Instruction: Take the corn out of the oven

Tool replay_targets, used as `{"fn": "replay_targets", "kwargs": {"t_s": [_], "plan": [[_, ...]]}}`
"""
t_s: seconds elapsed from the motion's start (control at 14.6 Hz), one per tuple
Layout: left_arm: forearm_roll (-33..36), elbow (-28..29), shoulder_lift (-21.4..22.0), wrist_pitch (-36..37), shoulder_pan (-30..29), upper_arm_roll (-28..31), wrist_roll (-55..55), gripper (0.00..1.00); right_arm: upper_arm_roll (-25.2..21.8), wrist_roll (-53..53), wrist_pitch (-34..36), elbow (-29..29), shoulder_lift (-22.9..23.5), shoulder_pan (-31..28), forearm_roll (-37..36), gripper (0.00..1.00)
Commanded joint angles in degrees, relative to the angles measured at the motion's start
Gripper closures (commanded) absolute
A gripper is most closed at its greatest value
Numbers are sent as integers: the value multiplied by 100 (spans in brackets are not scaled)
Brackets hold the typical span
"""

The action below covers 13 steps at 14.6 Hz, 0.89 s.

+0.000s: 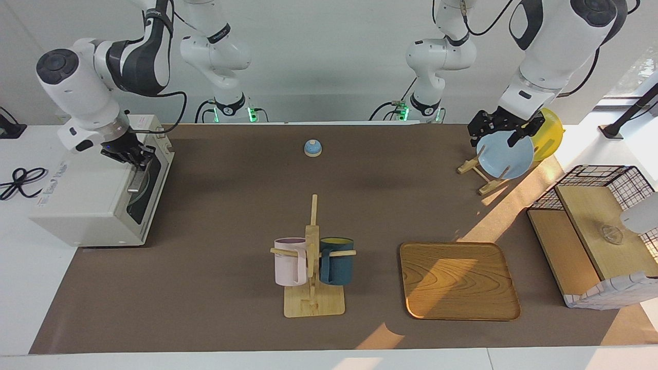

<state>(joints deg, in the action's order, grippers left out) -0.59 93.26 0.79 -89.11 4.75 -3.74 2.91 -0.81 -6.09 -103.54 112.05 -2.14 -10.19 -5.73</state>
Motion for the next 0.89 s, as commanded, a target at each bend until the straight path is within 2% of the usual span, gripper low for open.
{"fn": "replay_targets", "kwargs": {"t_s": [0.0,0.34,0.68,0.82], "plan": [[-38,96,123,51,-70,-30,43,0,38,-138,-123,124,-50,-80,-60,100],[-47,96,123,51,-70,-30,43,0,38,-480,-342,387,-50,-220,-60,100],[-47,96,123,51,-70,-30,43,0,64,-428,-360,484,-59,-124,-33,100],[-38,96,123,51,-70,-30,43,0,64,-218,-893,807,-59,77,28,100]]}}
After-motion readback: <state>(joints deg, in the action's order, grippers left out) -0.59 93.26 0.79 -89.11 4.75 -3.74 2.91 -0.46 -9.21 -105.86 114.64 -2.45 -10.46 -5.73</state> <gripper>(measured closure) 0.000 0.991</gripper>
